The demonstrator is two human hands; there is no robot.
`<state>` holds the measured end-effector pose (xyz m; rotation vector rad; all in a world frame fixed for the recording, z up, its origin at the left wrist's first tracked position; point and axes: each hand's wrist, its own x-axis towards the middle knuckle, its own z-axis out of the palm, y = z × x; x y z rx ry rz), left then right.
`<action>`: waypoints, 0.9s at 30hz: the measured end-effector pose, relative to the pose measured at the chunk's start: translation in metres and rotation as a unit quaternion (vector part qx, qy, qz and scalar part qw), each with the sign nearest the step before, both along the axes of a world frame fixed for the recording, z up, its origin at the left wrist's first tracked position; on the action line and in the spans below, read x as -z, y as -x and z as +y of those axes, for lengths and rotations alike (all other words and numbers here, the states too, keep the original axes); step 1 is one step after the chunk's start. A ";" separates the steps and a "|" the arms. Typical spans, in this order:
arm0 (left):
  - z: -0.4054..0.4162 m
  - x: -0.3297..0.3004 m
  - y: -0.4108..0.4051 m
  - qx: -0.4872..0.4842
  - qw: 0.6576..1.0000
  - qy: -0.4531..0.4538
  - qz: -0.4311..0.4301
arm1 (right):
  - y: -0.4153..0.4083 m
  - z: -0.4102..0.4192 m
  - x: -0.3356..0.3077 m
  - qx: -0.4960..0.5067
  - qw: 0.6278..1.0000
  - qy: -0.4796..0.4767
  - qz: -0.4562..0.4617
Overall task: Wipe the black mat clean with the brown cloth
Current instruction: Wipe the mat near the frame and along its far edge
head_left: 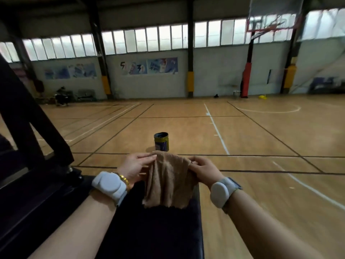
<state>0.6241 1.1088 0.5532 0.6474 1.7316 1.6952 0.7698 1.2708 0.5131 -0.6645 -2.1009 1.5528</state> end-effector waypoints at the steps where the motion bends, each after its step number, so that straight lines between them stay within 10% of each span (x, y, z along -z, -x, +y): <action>1: 0.001 -0.004 -0.002 -0.006 1.000 -0.001 0.014 | -0.003 -0.006 0.001 0.006 1.000 0.023 0.013; 7: 0.024 -0.020 -0.015 0.056 0.994 0.041 0.086 | -0.028 -0.022 0.002 0.205 0.978 -0.036 0.018; 10: 0.048 -0.017 -0.029 0.084 0.987 0.072 0.114 | -0.032 -0.033 -0.013 0.138 0.989 -0.022 0.052; 17: 0.103 -0.005 -0.074 0.103 0.991 0.000 -0.084 | -0.042 0.002 -0.024 0.138 0.988 -0.059 0.042; 27: 0.227 0.007 -0.137 0.066 0.985 -0.050 -0.151 | -0.101 0.144 -0.027 0.125 0.991 -0.040 0.015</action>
